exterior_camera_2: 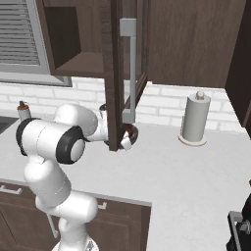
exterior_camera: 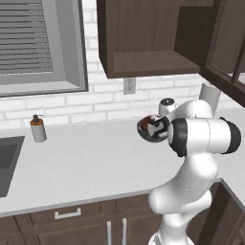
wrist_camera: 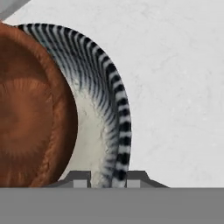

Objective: Pick up the bowls on the counter and stack them on top of one another in the open cabinet. Place the smaller bowl on top of the larger bowl.

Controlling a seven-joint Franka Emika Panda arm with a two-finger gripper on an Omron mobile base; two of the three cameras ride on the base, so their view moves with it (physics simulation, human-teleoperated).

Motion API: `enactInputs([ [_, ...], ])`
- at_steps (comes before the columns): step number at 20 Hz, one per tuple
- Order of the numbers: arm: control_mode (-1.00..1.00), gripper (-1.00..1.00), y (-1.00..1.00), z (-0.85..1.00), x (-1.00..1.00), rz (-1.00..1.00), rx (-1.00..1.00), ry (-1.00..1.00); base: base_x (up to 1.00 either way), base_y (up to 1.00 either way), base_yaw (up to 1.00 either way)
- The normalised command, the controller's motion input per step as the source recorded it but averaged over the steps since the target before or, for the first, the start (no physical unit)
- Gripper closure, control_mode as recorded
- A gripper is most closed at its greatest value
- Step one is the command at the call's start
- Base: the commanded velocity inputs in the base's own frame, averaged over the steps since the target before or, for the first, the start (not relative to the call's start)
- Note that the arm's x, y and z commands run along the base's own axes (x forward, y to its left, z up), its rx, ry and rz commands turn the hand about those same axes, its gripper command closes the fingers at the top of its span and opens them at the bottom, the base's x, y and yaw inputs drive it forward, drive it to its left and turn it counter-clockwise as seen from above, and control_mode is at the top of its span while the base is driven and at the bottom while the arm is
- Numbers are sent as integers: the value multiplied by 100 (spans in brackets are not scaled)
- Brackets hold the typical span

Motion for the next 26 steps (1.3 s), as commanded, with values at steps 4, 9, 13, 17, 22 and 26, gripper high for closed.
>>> enactInputs([
  [4, -100, 100, 0, 45, -90, 9, 7, -15, 0, 0, 0],
  [9, -100, 100, 1, 69, -72, 13, 2, -15, 0, 0, 0],
  [13, -100, 100, 4, 57, -55, 13, 0, -14, 0, 0, 0],
  [17, -100, 100, 0, 73, -62, 5, 0, -3, 0, 0, 0],
  [22, -100, 100, 1, 92, -50, 0, 0, 0, 0, 0, 0],
  [26, -100, 100, 4, 100, -41, 0, 0, -1, 0, 0, 0],
])
